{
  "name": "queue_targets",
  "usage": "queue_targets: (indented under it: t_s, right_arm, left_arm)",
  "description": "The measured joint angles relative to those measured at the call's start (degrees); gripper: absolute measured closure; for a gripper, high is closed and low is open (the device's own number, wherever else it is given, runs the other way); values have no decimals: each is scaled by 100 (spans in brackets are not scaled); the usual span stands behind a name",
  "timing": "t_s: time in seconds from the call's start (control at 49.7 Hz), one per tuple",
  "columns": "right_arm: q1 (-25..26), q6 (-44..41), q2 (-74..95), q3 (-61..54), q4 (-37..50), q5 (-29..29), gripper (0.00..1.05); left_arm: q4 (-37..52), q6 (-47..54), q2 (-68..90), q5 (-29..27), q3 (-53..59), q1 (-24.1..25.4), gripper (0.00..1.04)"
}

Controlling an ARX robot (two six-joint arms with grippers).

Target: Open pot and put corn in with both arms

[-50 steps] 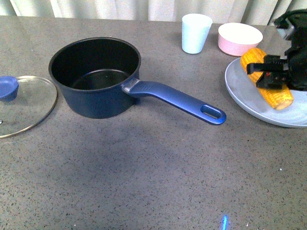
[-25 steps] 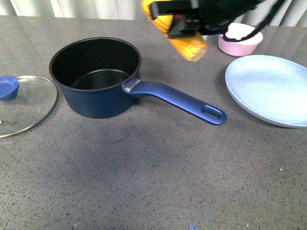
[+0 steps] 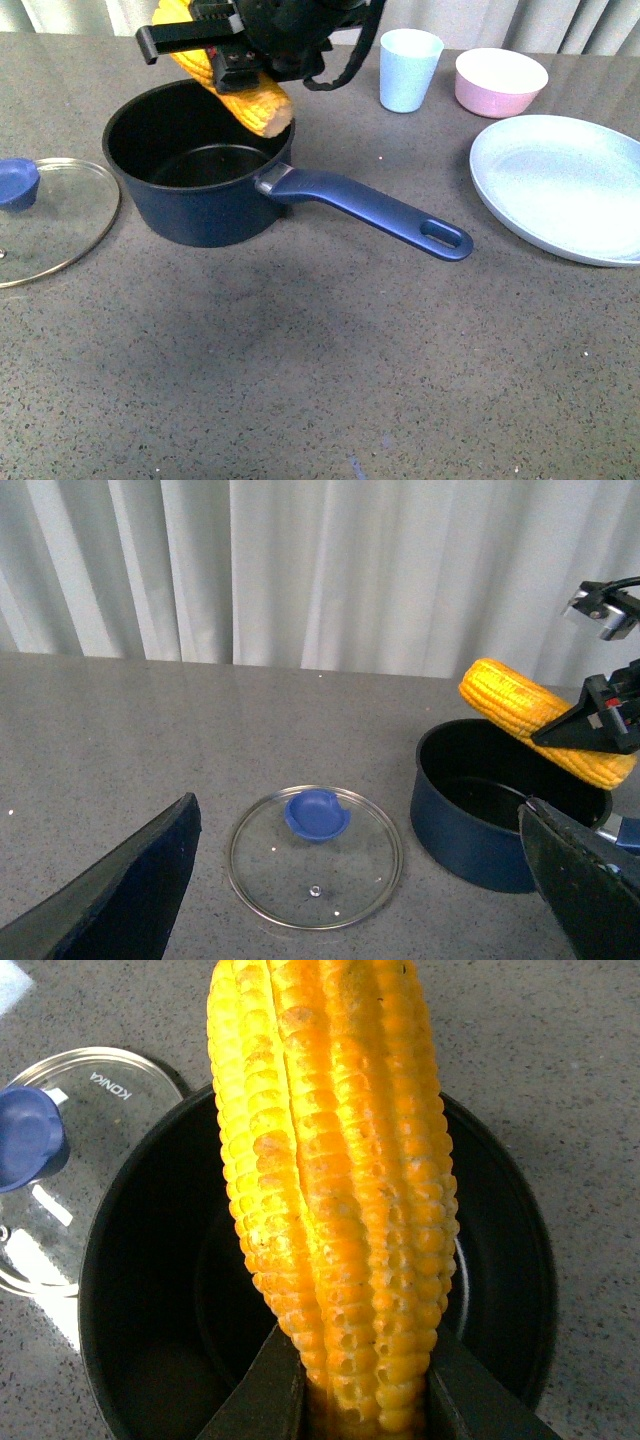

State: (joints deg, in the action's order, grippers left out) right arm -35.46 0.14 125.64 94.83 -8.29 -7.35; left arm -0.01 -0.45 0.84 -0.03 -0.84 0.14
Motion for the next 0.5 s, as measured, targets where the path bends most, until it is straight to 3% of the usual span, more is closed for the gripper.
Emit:
queue_targets:
  t_s: [0.503]
  right_arm:
    - [-210,-28,560,623,-234,76,90]
  left_arm:
    - [0,-2,0,2,0,0,9]
